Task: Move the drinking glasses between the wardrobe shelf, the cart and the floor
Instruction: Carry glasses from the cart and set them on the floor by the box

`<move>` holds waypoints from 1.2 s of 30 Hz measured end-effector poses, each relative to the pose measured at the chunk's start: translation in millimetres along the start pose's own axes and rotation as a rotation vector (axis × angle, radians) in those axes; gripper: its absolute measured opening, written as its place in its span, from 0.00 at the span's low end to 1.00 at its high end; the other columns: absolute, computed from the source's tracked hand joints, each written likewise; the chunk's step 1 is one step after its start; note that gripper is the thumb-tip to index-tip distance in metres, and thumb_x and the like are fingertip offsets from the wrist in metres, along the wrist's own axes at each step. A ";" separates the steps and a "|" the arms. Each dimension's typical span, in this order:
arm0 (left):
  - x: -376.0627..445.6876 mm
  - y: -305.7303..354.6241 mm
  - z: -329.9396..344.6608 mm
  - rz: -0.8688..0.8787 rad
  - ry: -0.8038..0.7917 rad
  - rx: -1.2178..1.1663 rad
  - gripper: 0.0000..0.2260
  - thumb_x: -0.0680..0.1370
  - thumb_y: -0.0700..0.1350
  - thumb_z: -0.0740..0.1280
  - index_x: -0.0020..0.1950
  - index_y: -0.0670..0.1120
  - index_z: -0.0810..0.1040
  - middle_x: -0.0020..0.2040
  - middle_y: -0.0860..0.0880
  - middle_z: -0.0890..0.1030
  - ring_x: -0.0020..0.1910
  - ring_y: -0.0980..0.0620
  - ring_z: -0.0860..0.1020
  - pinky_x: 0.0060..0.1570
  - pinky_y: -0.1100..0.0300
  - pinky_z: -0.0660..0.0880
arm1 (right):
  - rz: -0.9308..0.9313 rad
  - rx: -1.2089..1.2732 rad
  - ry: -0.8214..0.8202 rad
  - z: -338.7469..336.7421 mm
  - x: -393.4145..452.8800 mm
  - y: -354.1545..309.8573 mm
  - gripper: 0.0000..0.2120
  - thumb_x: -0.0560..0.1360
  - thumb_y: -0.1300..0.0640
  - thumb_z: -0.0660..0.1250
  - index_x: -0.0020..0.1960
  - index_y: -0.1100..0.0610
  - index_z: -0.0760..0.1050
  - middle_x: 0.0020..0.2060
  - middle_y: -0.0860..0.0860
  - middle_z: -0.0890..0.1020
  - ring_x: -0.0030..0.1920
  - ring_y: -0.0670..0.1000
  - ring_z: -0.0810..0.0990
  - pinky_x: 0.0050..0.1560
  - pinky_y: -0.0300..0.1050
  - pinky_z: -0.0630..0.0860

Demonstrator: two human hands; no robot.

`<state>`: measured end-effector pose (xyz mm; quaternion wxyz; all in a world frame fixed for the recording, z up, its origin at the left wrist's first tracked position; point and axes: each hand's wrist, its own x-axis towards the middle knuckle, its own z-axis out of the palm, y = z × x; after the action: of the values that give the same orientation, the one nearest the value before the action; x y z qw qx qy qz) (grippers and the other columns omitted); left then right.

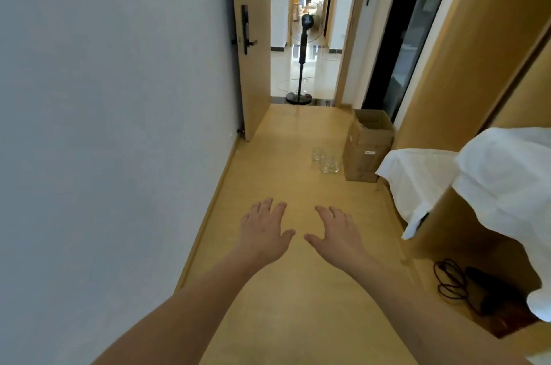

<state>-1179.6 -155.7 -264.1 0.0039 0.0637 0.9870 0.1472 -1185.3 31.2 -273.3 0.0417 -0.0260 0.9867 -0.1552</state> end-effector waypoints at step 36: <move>478.2 60.7 47.7 -0.005 -0.191 -0.131 0.30 0.79 0.60 0.65 0.77 0.52 0.64 0.75 0.48 0.69 0.73 0.45 0.66 0.69 0.50 0.66 | 0.223 0.236 -0.078 -45.4 422.7 147.5 0.35 0.76 0.39 0.68 0.78 0.48 0.62 0.73 0.50 0.69 0.73 0.54 0.67 0.71 0.53 0.68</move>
<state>-1645.1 -23.7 -286.9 0.1024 0.0745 0.9706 0.2045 -1615.8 158.0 -307.2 0.0998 0.0825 0.9560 -0.2633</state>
